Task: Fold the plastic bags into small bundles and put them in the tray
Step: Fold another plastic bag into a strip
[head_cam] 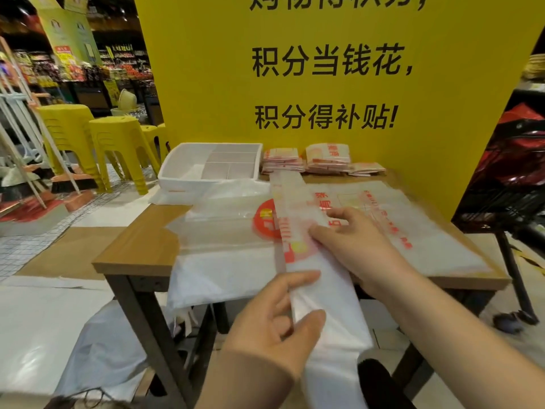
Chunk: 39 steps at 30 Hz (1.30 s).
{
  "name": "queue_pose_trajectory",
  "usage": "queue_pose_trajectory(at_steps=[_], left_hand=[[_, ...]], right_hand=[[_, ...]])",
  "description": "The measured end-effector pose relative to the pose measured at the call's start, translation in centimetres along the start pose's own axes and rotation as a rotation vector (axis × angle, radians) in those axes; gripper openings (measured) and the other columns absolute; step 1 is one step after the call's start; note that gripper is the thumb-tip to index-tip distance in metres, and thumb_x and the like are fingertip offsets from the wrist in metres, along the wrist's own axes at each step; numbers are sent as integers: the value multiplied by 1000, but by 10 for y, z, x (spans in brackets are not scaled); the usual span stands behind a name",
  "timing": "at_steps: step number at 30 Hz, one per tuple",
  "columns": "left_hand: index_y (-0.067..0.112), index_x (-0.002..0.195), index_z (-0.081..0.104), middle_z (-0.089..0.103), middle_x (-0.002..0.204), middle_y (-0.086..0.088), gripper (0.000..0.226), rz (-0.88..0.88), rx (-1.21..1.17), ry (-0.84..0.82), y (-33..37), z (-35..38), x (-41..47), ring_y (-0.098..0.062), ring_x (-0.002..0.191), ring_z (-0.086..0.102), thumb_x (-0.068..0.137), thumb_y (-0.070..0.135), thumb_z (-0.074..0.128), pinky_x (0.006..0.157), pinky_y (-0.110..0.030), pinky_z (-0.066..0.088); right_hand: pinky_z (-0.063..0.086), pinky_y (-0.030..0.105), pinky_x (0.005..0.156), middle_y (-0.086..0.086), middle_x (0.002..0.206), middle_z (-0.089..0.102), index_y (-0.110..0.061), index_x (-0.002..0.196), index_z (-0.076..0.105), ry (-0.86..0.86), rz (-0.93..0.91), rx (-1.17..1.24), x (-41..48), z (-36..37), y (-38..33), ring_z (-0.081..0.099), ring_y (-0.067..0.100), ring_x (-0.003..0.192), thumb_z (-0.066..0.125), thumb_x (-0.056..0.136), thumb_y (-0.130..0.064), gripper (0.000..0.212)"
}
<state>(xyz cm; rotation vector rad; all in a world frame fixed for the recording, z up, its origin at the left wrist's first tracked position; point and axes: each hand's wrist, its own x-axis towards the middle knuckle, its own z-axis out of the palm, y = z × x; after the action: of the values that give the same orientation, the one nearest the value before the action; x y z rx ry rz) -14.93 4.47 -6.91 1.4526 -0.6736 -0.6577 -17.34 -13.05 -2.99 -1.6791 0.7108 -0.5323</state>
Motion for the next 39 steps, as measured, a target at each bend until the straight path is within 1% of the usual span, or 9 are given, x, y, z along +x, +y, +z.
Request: queue_pose_trajectory(at_steps=[6, 9, 12, 15, 21, 26, 30, 35, 39], left_hand=[[26, 91, 77, 77, 102, 0, 22, 3, -49, 92, -11, -11, -7, -29, 87, 75, 87, 4, 73, 85, -45, 60], [24, 89, 75, 76, 101, -1, 15, 19, -45, 90, -12, -12, -11, -26, 84, 74, 87, 8, 75, 75, -38, 60], [19, 84, 70, 74, 95, -8, 11, -2, -50, 110, -18, -10, -10, -34, 81, 72, 84, 11, 79, 76, -56, 56], [18, 84, 68, 72, 95, -11, 12, 12, -44, 92, -17, -7, -12, -43, 82, 68, 77, 23, 77, 74, -60, 56], [28, 98, 69, 72, 99, 5, 24, 27, 33, -63, -24, -25, -31, -10, 77, 66, 89, 19, 49, 63, -23, 49], [24, 110, 70, 68, 119, 1, 27, 92, 99, -214, -30, -38, -39, -24, 109, 68, 94, 3, 64, 81, -36, 58], [25, 88, 74, 75, 88, -2, 14, 81, 131, -59, -29, -31, -37, -11, 84, 71, 91, 12, 70, 65, -18, 52], [21, 84, 74, 75, 82, -14, 8, -51, 78, 34, -28, -16, -34, -38, 80, 72, 88, 15, 70, 72, -53, 58], [13, 94, 70, 76, 92, -8, 5, -175, -29, 19, -23, -11, -32, -30, 77, 74, 93, 10, 66, 60, -37, 60]], right_hand=[[52, 35, 78, -17, 127, 52, -40, 128, 58, 126, -586, -869, -54, -31, 16, 55, 8, 108, 51, 97, -35, 32], [50, 19, 85, -27, 138, 41, -47, 123, 60, -57, -632, -706, -97, -38, 47, 48, -4, 118, 57, 88, -28, 41], [39, 7, 94, -23, 143, 43, -43, 117, 67, -69, -620, -474, -125, -26, 81, 49, -4, 124, 74, 82, -16, 45], [45, 13, 95, -23, 140, 48, -38, 111, 71, 10, -594, -359, -131, -11, 97, 54, 3, 122, 78, 81, -12, 41], [52, 23, 91, -21, 137, 53, -38, 103, 75, 32, -572, -280, -132, -8, 94, 59, 8, 120, 70, 87, -16, 27], [49, 16, 91, -19, 137, 53, -38, 102, 75, 25, -562, -261, -129, -3, 93, 59, 6, 119, 64, 87, -30, 21], [44, 8, 92, -24, 138, 49, -35, 87, 76, 32, -483, -145, -130, 6, 89, 56, 3, 122, 72, 82, -27, 11], [44, 4, 83, -33, 132, 48, -22, 74, 72, 112, -324, -1, -127, 17, 90, 50, -10, 121, 79, 76, -30, 11], [48, 9, 81, -27, 119, 57, -50, 73, 74, 142, -234, 92, -122, 19, 85, 58, -13, 105, 79, 54, -52, 20]])
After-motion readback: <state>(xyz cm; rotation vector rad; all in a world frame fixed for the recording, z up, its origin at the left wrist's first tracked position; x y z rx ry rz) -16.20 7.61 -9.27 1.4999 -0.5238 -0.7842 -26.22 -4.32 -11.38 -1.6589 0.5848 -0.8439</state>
